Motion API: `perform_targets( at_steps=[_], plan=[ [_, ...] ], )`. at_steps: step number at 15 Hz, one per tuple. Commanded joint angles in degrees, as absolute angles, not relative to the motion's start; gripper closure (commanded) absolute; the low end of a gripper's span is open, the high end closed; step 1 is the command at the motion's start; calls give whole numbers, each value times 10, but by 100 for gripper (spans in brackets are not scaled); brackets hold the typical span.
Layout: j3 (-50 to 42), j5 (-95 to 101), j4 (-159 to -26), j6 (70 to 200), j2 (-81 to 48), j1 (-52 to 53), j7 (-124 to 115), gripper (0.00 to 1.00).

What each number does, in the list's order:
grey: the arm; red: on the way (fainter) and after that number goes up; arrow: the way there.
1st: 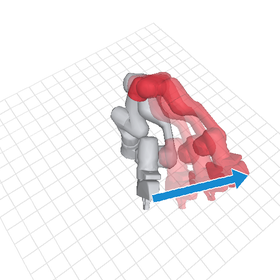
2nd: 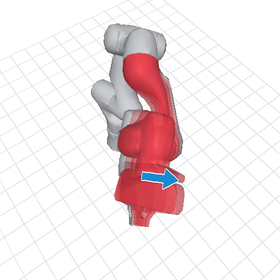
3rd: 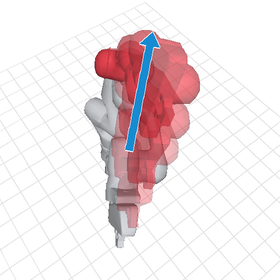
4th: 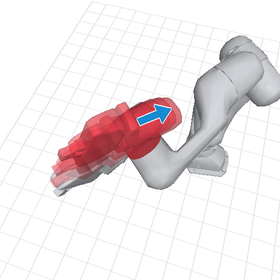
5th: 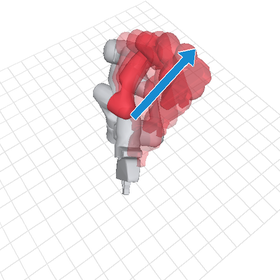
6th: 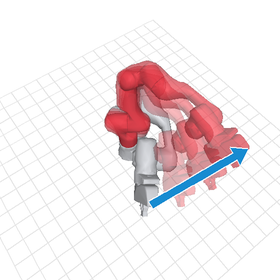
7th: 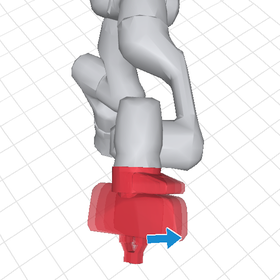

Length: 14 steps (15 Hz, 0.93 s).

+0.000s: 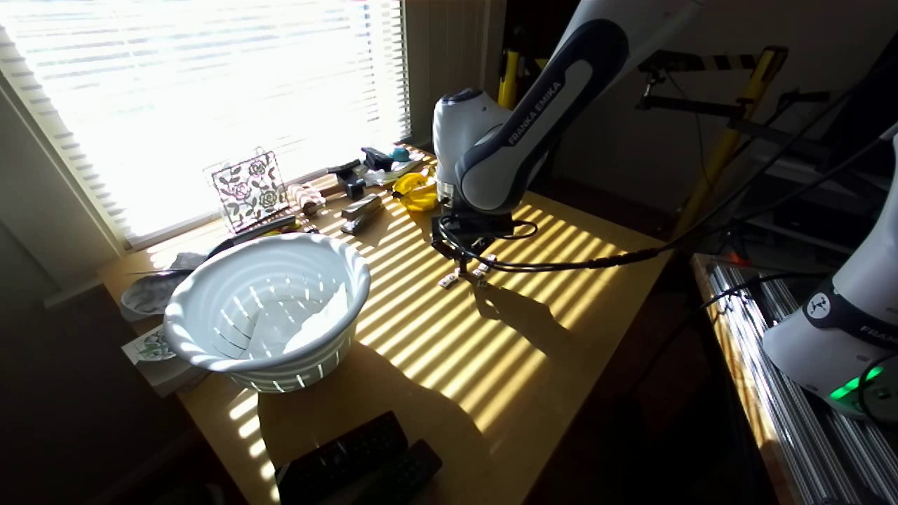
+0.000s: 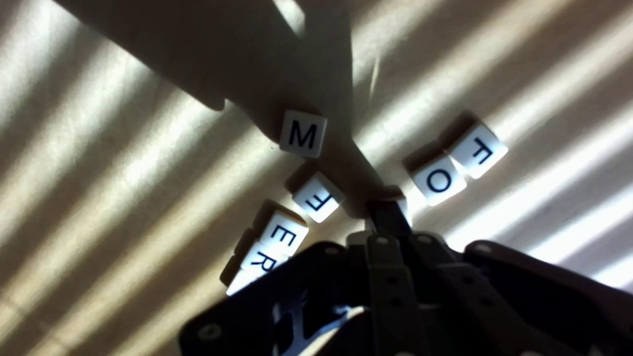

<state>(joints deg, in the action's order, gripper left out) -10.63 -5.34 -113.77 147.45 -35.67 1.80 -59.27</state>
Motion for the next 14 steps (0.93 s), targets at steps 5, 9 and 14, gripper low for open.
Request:
perform_targets(
  at_steps=[5,9,14],
  plan=[
    [-123,30,-1127,1477,-375,35,-485,100],
    [-112,46,-1141,1505,-367,29,-390,100],
    [-99,32,-1153,1514,-357,18,-258,100]
  ],
)
